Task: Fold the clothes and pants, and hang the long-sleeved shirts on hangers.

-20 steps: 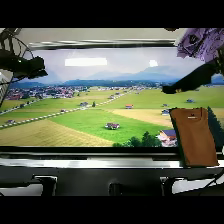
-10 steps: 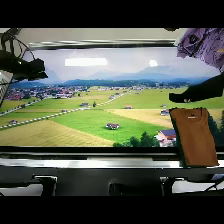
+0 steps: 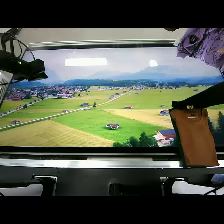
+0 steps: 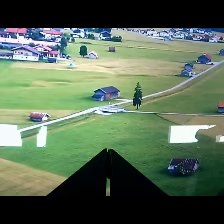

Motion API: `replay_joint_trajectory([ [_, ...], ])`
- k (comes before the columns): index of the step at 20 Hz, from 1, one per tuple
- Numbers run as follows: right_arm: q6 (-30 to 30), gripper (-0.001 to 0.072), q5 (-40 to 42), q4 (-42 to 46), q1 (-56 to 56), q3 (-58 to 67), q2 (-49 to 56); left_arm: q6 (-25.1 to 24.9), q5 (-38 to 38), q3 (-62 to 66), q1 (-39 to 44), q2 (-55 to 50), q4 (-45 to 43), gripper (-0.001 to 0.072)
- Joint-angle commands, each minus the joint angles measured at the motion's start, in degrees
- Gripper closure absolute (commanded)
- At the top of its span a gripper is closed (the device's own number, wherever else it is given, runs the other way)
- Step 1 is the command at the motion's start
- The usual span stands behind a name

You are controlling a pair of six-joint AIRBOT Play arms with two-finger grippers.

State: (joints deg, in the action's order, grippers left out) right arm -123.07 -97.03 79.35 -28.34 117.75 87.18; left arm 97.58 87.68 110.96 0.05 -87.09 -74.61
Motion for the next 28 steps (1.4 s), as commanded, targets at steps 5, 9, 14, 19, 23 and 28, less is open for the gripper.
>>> replay_joint_trajectory([
  [5,7.23,0.0680,-6.12,7.04,-0.04,-9.31,-4.35,-0.04,-0.07,0.00,0.02,0.02,0.00,0.0692],
  [9,6.64,0.0681,3.45,11.98,-0.04,-33.00,-16.68,-0.02,-0.09,0.00,0.02,0.02,-0.02,0.0693],
  [14,4.26,0.0680,11.85,13.97,-0.04,-54.31,-27.41,-0.02,-0.07,0.00,0.02,0.02,-0.02,0.0693],
  [19,5.42,0.0680,12.52,17.66,-0.04,-57.83,-28.24,0.00,-0.07,0.00,0.02,0.02,-0.02,0.0693],
  [23,5.44,0.0679,12.57,18.88,-0.04,-59.28,-28.24,-0.02,-0.07,0.00,0.02,0.02,-0.02,0.0693],
  [28,5.86,0.0679,12.52,20.76,-0.04,-65.68,-28.24,-0.02,-0.07,0.00,0.02,0.02,-0.02,0.0693],
])
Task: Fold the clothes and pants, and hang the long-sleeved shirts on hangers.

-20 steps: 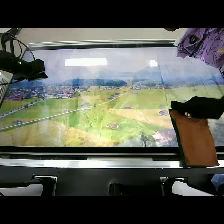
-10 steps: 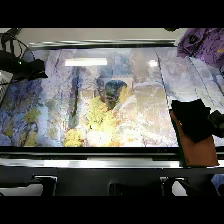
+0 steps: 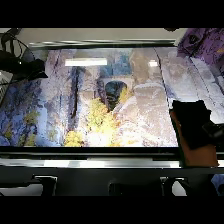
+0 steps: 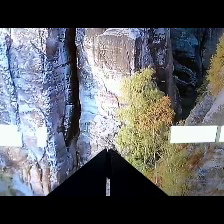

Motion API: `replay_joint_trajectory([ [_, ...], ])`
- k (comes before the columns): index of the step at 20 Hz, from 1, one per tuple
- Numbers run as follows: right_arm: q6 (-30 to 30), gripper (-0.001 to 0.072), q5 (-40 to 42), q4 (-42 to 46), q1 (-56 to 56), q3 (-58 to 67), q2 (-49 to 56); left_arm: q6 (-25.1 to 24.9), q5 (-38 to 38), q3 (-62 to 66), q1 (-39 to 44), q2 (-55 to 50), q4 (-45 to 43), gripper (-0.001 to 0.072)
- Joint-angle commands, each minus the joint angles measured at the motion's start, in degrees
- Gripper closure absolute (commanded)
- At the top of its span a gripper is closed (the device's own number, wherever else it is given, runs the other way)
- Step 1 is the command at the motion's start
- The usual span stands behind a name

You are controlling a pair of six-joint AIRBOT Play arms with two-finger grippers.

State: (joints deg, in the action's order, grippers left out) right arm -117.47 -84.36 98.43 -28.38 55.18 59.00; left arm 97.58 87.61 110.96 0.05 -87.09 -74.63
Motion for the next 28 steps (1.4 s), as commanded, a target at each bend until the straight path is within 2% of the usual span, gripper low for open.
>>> replay_joint_trajectory([
  [1,0.28,0.0679,-0.20,2.25,0.00,-3.74,-0.07,0.00,0.00,0.00,0.02,0.02,0.00,0.0693],
  [17,1.64,0.0675,-4.92,9.62,0.00,-3.89,-0.07,0.00,0.00,0.00,0.02,0.02,0.02,0.0693],
  [18,1.88,0.0652,-5.40,9.97,0.00,-3.89,-0.07,0.00,0.00,0.00,0.02,0.02,0.02,0.0692],
  [19,2.01,0.0582,-5.70,10.36,0.00,-3.89,-0.07,0.00,0.00,0.00,0.02,0.02,0.00,0.0693],
  [21,2.01,0.0254,-5.75,10.40,0.00,-3.89,-0.07,-0.02,0.00,0.00,0.02,0.02,0.00,0.0693],
  [22,2.01,0.0207,-5.51,10.08,0.00,-3.85,-0.11,-0.02,0.00,0.00,0.02,0.02,0.02,0.0693],
  [24,3.69,0.0227,-2.23,6.82,0.00,-3.69,-1.22,0.00,0.02,0.00,0.02,0.02,0.00,0.0693],
  [26,9.40,0.0253,4.33,-2.38,0.02,-1.88,-2.45,0.00,0.02,0.00,0.02,0.02,0.00,0.0693],
  [28,17.20,0.0362,12.22,-17.18,0.96,1.03,-2.69,0.00,0.02,0.00,0.02,0.09,0.02,0.0693],
])
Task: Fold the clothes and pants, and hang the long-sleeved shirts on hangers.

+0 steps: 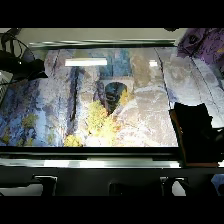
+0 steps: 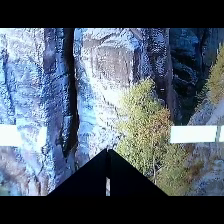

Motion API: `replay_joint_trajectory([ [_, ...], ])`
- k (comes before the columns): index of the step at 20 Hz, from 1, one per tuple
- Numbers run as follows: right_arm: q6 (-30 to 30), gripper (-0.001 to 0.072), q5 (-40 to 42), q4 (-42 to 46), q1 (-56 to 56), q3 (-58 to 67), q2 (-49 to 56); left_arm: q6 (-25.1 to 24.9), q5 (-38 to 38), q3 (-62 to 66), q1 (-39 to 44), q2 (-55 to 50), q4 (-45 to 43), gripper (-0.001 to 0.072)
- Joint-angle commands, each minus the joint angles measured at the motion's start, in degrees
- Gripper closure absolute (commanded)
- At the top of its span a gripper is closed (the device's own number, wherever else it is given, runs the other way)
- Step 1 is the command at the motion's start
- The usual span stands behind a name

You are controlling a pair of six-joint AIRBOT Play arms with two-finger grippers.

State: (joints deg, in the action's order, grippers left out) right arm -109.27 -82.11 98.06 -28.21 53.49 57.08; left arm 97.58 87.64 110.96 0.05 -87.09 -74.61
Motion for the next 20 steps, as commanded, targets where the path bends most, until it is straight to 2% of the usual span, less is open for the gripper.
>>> replay_joint_trajectory([
  [1,12.11,0.0431,13.57,-21.88,2.80,3.87,-0.76,-0.02,0.00,0.00,0.02,0.17,0.00,0.0693],
  [2,14.62,0.0484,16.55,-24.76,6.01,5.01,-0.72,-0.15,-0.02,-0.02,0.02,0.37,-0.02,0.0693],
  [3,17.16,0.0579,19.32,-25.77,10.67,5.90,-0.70,-1.62,-0.02,-0.02,0.07,0.59,0.00,0.0693],
  [4,19.58,0.0613,22.08,-25.59,16.17,6.21,-0.72,-4.37,-0.17,-0.48,0.35,1.16,-0.04,0.0693],
  [5,22.10,0.0677,24.13,-25.31,21.53,6.19,-0.59,-8.15,-0.94,-2.75,0.83,2.62,-0.07,0.0693],
  [7,24.06,0.0677,27.04,-23.26,32.59,6.19,0.26,-10.60,-4.24,-11.56,1.53,7.93,-1.14,0.0694],
  [10,23.76,0.0677,26.75,-21.55,46.10,6.19,2.62,-10.01,-12.50,-29.57,1.79,20.33,-1.18,0.0694],
  [12,23.74,0.0677,26.62,-21.51,52.78,6.19,3.74,-9.99,-14.51,-36.63,1.81,26.62,-2.49,0.0694],
  [15,23.76,0.0677,29.11,-20.13,57.79,6.19,4.04,-10.01,-15.82,-39.26,1.81,31.74,-6.40,0.0693],
  [20,23.76,0.0676,31.67,-17.92,57.75,6.19,4.00,-10.16,-15.69,-39.28,1.81,33.07,-7.52,0.0692],
])
